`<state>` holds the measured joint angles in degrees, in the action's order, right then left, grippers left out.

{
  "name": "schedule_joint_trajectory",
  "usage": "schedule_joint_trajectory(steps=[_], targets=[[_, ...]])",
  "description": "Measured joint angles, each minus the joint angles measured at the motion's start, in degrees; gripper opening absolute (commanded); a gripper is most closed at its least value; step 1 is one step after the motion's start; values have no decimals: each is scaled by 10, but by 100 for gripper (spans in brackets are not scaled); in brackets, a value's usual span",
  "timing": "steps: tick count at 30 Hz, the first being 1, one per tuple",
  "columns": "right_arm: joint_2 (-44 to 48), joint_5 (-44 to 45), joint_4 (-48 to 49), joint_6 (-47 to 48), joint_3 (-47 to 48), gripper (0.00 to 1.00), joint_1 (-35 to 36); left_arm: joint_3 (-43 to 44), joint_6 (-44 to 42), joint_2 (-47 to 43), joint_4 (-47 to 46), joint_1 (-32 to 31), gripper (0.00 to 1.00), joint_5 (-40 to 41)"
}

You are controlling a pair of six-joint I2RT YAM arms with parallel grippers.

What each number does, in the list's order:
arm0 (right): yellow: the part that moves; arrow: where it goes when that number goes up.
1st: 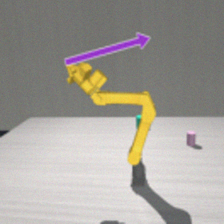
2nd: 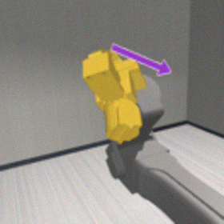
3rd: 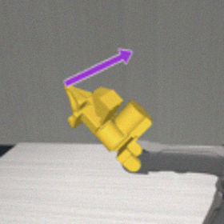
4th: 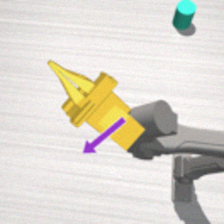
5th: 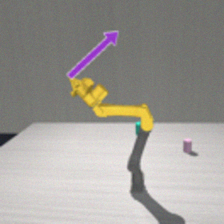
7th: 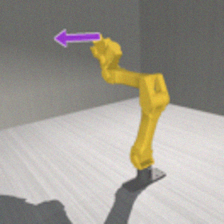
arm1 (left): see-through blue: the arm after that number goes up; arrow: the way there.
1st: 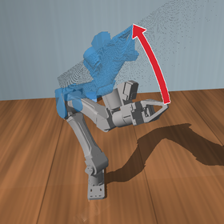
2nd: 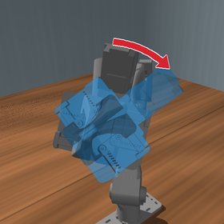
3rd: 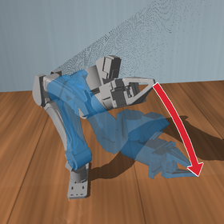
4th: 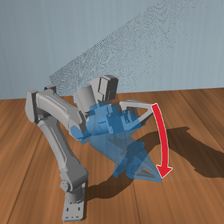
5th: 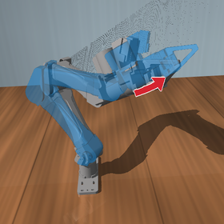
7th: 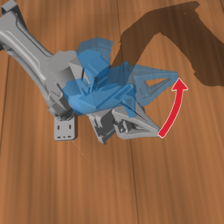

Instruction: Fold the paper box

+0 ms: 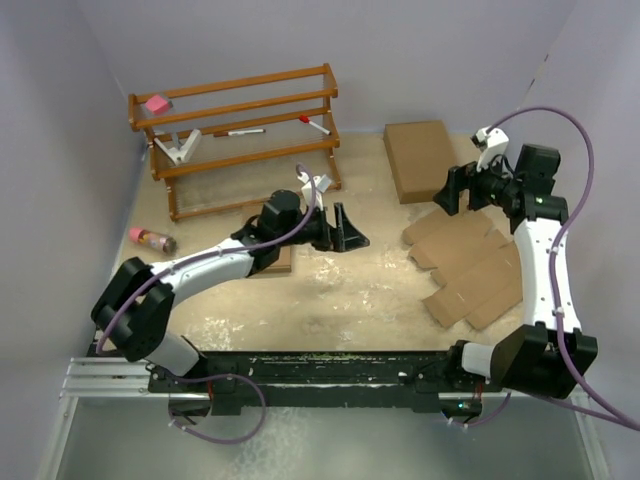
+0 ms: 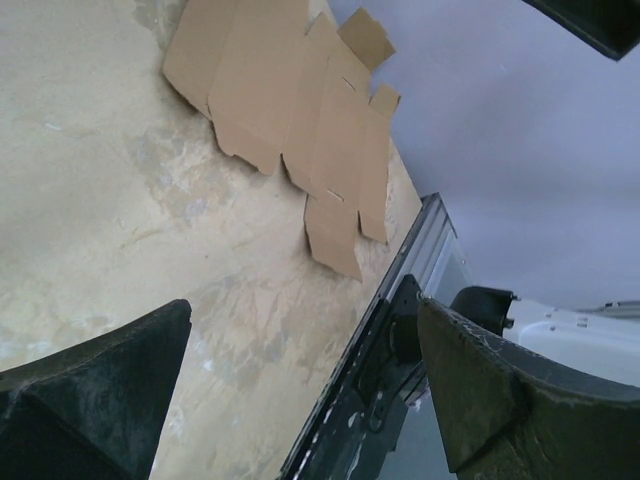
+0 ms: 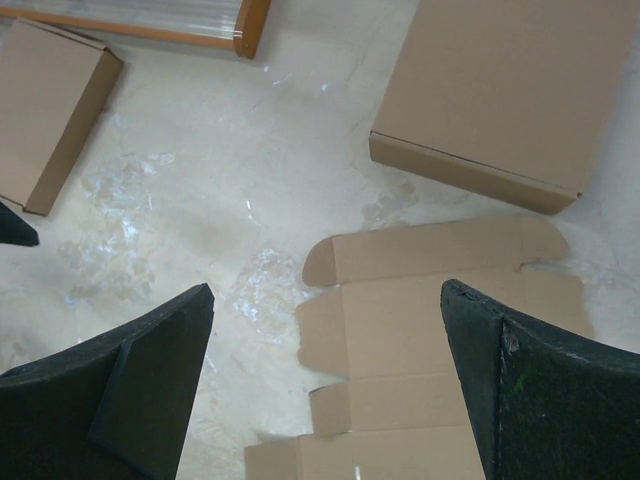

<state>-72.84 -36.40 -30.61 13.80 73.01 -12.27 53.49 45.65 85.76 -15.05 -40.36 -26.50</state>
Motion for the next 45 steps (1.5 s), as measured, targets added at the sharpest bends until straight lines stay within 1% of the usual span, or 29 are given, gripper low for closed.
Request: schedule_joint_trajectory(steps=[6,12,15,21,23,25,28,30,31,34,38,40,41,43,44,45], targets=[[9,7,26,-2,-23,100,-3,0,80,74,-63,-48,95,70],[9,6,55,-10,-45,100,-14,25,127,118,-53,-92,94,131],[9,1,64,-17,-55,100,-24,49,150,149,-55,-100,90,151],[9,-7,77,-25,-62,100,-32,133,204,285,-89,-100,86,165],[9,-8,79,-27,-62,100,-33,167,214,328,-88,-100,81,172],[9,-9,83,-28,-63,100,-33,196,224,361,-82,-100,78,184],[9,-10,84,-29,-64,100,-33,235,229,393,-64,-100,74,201],[9,-11,86,-30,-66,100,-33,269,229,412,-45,-100,66,210],[9,-12,87,-30,-66,100,-33,290,229,422,-32,-100,64,215],[9,-17,88,-31,-68,100,-35,335,228,446,-4,-100,62,226],[9,-21,90,-33,-70,100,-35,398,226,482,48,-100,43,243],[9,-22,92,-34,-70,100,-35,429,225,502,71,-100,39,248],[9,-22,92,-34,-70,100,-36,448,223,512,82,-100,35,249],[9,-22,94,-34,-70,100,-36,478,222,527,101,-100,20,252],[9,-22,95,-34,-71,100,-36,487,222,532,107,-100,8,253],[9,-22,96,-34,-71,100,-36,497,219,538,115,-100,5,253]])
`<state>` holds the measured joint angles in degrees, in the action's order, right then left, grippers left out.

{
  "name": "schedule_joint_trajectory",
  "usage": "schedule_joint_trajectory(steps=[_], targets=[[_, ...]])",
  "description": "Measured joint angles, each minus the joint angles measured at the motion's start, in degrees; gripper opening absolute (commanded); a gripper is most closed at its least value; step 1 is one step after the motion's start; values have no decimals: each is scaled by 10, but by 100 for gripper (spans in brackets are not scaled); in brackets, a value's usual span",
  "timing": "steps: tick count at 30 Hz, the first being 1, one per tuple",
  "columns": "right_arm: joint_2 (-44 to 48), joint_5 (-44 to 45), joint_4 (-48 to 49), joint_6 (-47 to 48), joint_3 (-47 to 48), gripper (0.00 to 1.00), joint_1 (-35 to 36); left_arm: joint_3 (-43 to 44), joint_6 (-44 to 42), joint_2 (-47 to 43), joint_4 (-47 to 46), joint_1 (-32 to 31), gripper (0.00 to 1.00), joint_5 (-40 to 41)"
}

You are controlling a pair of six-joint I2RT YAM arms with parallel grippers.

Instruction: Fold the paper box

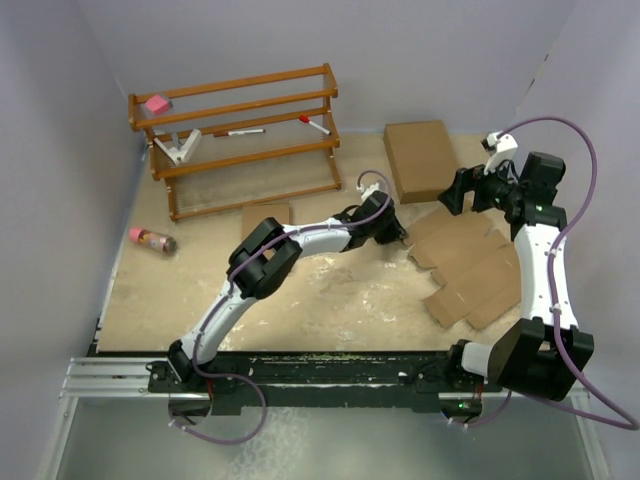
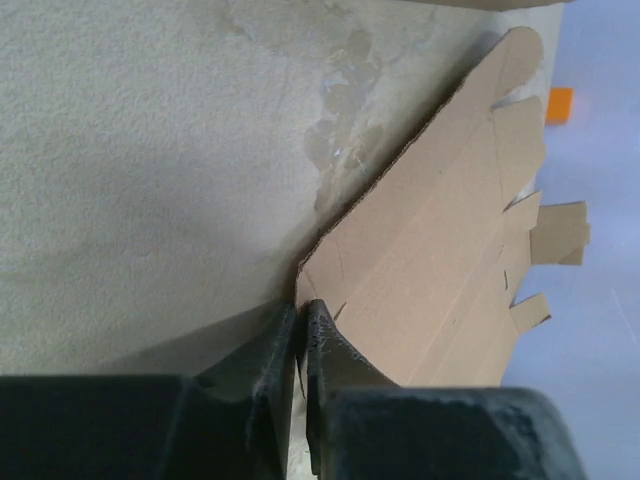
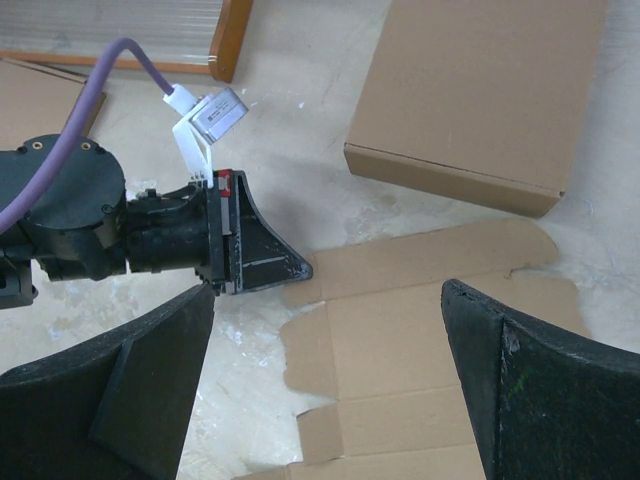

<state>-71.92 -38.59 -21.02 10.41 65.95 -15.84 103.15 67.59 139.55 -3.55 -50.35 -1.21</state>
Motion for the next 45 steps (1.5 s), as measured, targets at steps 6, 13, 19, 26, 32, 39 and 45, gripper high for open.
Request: schedule_joint_trajectory(steps=[6,13,19,26,32,39,45], targets=[[2,0,4,0,-2,100,-1,7,-14,5,11,0,5,0],[13,-4,3,0,-4,100,-4,-165,-68,-121,-16,0,5,38],[15,-30,4,11,-11,100,-4,-351,-136,-327,-51,16,5,77],[-7,-110,8,69,-29,100,-4,-515,-206,-476,-116,100,5,93],[-16,-165,39,130,-98,100,-3,-582,-313,-536,-132,119,5,95],[-64,-141,50,184,-121,92,-3,-593,-424,-590,-167,115,5,89],[-147,-90,18,214,-90,76,-2,-593,-475,-594,-170,116,5,82]])
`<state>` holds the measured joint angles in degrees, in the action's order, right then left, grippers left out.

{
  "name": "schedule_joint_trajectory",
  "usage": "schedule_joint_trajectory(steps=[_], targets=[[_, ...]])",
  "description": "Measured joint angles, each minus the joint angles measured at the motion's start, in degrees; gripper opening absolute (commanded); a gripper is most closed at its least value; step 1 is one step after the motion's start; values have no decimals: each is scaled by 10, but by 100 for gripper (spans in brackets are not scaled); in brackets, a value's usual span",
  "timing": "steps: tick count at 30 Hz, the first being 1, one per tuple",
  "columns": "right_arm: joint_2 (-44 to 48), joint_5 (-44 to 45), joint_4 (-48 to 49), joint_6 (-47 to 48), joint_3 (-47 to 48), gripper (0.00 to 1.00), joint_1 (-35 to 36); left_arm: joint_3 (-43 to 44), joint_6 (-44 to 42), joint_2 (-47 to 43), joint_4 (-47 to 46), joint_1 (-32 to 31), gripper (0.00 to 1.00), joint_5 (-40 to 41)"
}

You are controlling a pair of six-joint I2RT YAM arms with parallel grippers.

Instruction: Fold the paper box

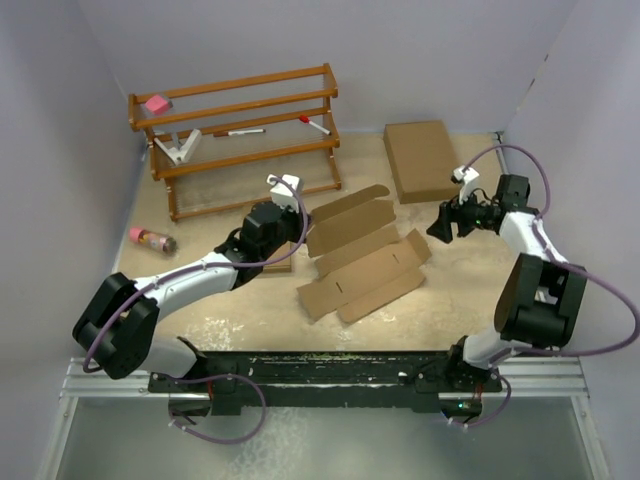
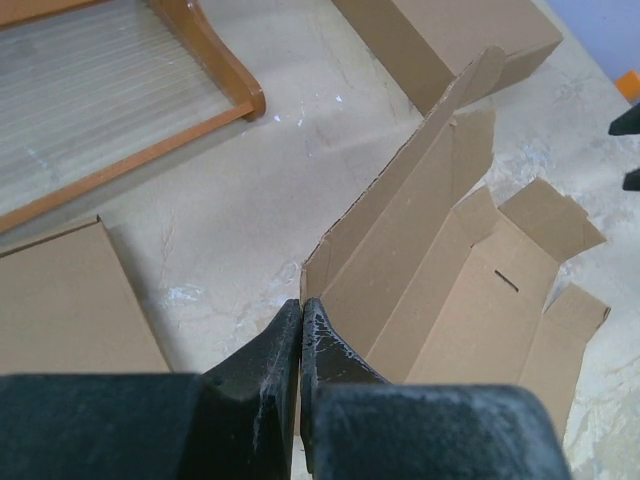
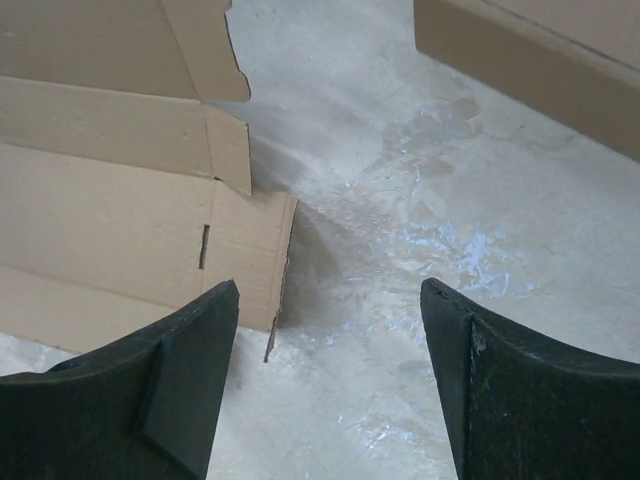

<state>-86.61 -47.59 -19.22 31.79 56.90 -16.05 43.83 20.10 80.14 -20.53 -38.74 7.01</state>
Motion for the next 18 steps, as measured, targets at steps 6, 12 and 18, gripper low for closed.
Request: schedule_joint_trajectory(steps=[6,12,18], targets=[[-54,42,-21,11,24,76,42,1,-24,3,0,1,5,-14],[-94,84,-22,6,39,68,81,7,-35,12,1,1,5,-24],[-117,61,-54,10,52,76,79,20,-54,18,1,2,5,-46]])
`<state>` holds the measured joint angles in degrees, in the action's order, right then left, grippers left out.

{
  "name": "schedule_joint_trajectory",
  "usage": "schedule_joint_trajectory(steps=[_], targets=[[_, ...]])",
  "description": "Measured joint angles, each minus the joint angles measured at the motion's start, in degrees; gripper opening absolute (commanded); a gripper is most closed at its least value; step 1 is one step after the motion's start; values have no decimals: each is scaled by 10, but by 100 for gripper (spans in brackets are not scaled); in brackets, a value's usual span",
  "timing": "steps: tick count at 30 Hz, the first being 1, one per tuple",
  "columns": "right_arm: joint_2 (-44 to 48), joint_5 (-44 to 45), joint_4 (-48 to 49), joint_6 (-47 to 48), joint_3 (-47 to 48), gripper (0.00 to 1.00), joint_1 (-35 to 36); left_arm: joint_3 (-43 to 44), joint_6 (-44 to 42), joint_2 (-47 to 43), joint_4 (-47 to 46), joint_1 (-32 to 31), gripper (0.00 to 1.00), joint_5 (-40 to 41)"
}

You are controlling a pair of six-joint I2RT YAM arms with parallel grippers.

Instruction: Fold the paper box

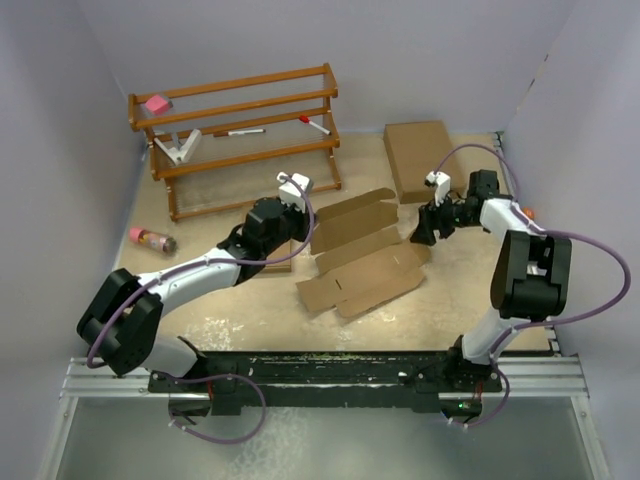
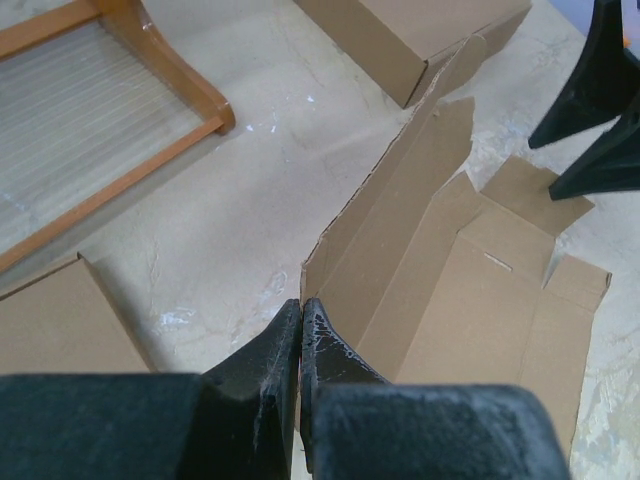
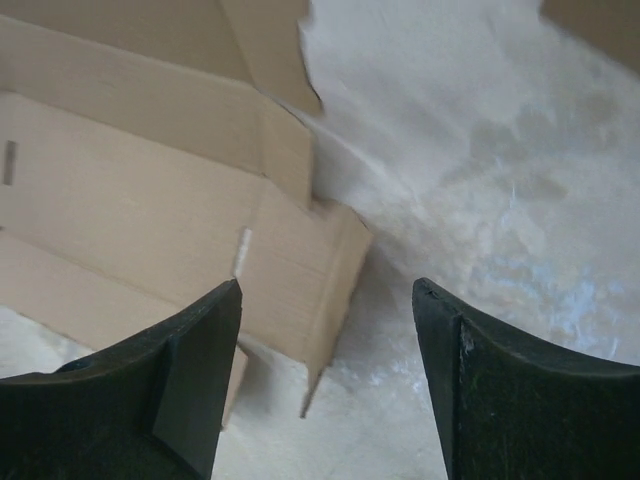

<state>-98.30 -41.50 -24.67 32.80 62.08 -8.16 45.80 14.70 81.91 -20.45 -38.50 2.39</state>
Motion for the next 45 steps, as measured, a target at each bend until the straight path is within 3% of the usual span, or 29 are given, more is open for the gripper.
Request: schedule_joint_trajectory(steps=[5,12,15,21,31,40,45], targets=[[28,-92,0,9,46,87,3,12,-39,0,0,4,5,-31],[65,-167,96,8,76,96,7,47,-85,11,1,22,5,-99],[75,-183,153,8,41,97,12,68,-99,27,2,26,5,-128],[76,-182,168,53,36,93,43,91,-124,41,13,28,5,-172],[75,-153,79,184,76,53,75,119,-150,51,40,28,5,-211],[68,-111,13,270,94,0,85,129,-160,56,59,28,5,-227],[68,-104,-9,292,94,0,87,132,-160,56,61,29,5,-231]])
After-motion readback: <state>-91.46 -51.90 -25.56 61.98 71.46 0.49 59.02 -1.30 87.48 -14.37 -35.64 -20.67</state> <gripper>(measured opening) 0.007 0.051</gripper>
